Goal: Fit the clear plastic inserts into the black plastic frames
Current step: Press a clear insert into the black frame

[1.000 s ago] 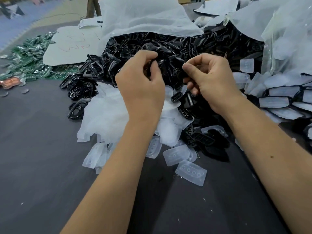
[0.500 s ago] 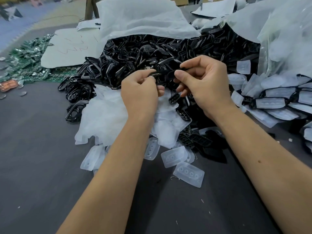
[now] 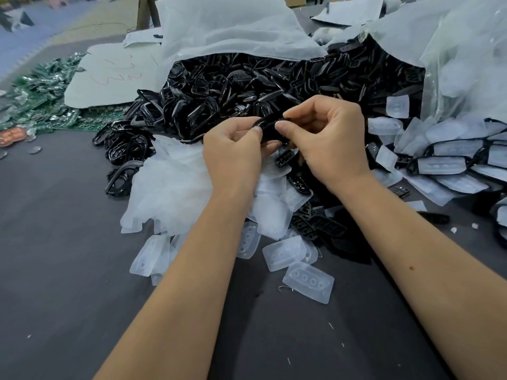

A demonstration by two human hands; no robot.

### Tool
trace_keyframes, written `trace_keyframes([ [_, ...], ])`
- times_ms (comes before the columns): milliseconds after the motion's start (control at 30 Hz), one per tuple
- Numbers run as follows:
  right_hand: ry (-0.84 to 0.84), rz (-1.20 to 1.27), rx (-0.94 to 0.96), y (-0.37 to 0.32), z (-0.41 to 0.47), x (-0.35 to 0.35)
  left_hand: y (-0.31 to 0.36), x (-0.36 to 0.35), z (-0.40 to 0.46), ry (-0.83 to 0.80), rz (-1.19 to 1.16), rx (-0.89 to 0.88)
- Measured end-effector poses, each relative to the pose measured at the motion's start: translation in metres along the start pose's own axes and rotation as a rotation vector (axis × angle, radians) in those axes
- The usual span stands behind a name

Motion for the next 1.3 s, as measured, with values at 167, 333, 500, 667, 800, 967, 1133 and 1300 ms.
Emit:
trace_keyframes([
  [167,0.059,-0.050,-0.006,-0.003,-0.002,0.000,-0.002,-0.001,-0.002,-0.017,-0.062,0.041],
  [333,0.070,-0.165,0.008,-0.005,-0.003,0.001,-0.005,-0.002,-0.004,-0.080,-0.026,0.053],
  [500,0.107,-0.275,-0.012,-0.005,-0.001,0.003,-0.006,-0.001,-0.003,-0.108,-0.014,0.032],
  [667,-0.089,0.046,-0.288,0.010,0.002,-0.002,-0.005,-0.003,-0.001,-0.131,-0.016,-0.001],
  [800,-0.133,0.147,-0.338,0.013,0.001,-0.002,-0.006,-0.005,-0.002,-0.180,0.156,-0.081],
  [967,-0.226,0.165,-0.294,0.007,0.002,-0.002,0.000,-0.002,0.001,-0.157,0.220,-0.180],
  [1133,-0.152,0.082,-0.266,-0.001,0.003,-0.005,0.005,0.002,0.004,-0.143,0.231,-0.253],
  [1300,-0.166,-0.068,-0.302,-0.005,0.004,-0.001,0.008,0.005,0.006,-0.127,0.249,-0.279],
])
Point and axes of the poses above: each hand's wrist, its own z-axis towards the middle knuckle, its own x-axis out of the back of the hand, y = z × x, the point moved 4 cm from there along z, towards the middle knuckle, and after that the axes turned 10 degrees about -x, right-handed, at the moved point
